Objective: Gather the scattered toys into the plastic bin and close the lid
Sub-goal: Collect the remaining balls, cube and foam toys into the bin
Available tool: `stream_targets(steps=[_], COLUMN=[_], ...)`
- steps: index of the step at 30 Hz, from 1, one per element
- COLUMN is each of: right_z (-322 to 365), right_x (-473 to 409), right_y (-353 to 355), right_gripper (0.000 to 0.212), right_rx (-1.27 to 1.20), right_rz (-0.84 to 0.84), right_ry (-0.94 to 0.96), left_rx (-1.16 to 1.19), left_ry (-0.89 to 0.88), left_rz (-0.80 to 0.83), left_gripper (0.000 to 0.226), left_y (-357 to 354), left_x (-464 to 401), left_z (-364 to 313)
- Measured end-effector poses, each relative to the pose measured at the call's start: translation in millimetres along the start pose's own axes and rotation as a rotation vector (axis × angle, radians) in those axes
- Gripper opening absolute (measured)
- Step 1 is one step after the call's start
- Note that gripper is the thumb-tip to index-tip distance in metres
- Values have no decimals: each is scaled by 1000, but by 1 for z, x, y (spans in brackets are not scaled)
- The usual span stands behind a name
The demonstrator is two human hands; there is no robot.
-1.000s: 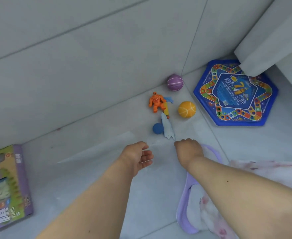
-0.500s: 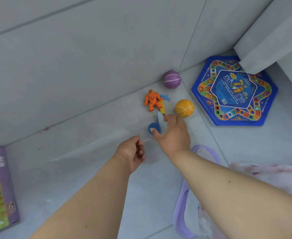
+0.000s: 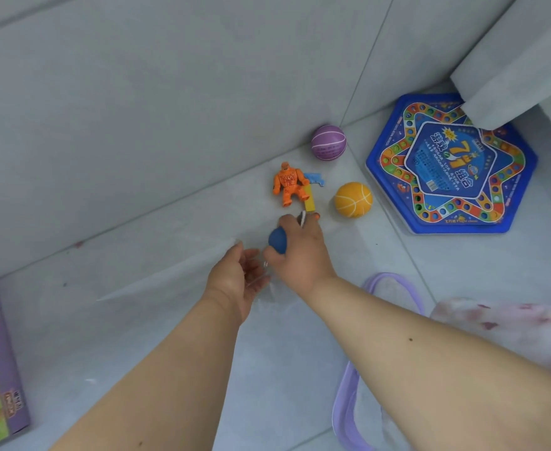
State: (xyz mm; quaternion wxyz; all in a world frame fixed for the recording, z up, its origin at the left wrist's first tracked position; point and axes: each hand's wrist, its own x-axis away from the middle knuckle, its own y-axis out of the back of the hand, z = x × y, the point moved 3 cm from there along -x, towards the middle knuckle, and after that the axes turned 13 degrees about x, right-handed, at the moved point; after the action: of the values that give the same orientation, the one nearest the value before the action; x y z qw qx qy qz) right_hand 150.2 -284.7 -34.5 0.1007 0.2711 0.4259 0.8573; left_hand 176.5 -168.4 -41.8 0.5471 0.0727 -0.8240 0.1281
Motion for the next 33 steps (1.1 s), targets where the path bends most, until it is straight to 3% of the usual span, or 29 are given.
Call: stream_targets(steps=[4, 6, 9, 11, 15, 16, 19, 25, 29, 33], right_z=[37, 44, 48, 48, 8, -7, -37, -48, -43, 11], right_x=[16, 22, 25, 23, 9, 4, -14, -38, -40, -29], right_y=[-8, -10, -3, 1, 10, 11, 9, 13, 13, -8], right_gripper=[35, 46, 64, 60, 38, 37, 42, 34, 34, 42], right_rx=[-249, -209, 133, 120, 28, 69, 301, 553, 415, 193], right_rz=[155, 172, -99, -214, -525, -509, -243, -33, -23, 153], right_ry=[102, 164, 333, 362, 110, 6, -177, -146, -137, 144], left_rx=[241, 306, 354, 375, 407, 413, 428, 372, 365, 382], left_ry=[172, 215, 198, 197, 162, 150, 132, 88, 52, 16], left_rz=[210, 268, 320, 324, 254, 229, 143, -23, -52, -66], left_gripper=[55, 51, 51, 49, 37, 35, 29, 24, 23, 23], left_y=[-1, 1, 0, -2, -5, -4, 3, 18, 27, 38], left_x=[6, 11, 12, 9, 3, 2, 0, -8, -11, -13], left_z=[-3, -4, -4, -6, -8, -8, -8, -8, -14, -19])
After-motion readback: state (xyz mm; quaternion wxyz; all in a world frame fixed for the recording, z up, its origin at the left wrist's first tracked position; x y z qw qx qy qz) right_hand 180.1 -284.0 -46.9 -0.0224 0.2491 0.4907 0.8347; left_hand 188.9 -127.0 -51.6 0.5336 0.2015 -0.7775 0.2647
